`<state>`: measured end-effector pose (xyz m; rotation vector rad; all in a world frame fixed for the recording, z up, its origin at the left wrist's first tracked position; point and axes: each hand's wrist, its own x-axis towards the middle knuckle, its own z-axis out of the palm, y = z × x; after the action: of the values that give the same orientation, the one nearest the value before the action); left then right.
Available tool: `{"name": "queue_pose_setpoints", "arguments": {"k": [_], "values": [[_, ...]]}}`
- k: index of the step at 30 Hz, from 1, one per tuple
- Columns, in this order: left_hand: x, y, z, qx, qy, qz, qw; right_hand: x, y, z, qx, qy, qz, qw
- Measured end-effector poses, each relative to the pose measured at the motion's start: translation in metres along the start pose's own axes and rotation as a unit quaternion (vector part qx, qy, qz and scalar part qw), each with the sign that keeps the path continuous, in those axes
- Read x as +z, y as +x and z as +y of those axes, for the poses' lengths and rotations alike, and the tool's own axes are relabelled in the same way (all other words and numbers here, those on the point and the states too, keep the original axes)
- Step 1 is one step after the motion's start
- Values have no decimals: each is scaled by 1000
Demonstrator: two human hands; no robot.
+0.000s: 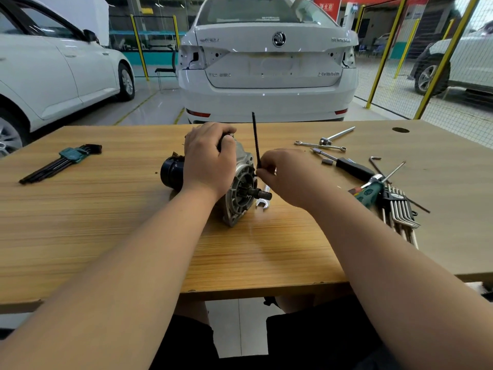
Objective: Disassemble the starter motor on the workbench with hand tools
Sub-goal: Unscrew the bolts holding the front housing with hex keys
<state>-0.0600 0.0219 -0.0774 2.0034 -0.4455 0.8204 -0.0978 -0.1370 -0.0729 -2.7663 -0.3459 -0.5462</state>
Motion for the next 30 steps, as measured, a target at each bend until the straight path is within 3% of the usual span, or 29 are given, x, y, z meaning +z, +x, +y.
{"name": "queue_pose_setpoints", "arguments": {"k": [6, 19, 30], "values": [[0, 0, 0, -9, 3, -4, 1000, 12, -10, 4, -82, 17, 79, 993], [-2, -1, 0, -7, -4, 2, 1000, 5, -1, 7, -162, 6, 16, 987], [-2, -3, 1, -17, -9, 1, 1000, -11, 8, 6, -274, -151, -50, 948]]}}
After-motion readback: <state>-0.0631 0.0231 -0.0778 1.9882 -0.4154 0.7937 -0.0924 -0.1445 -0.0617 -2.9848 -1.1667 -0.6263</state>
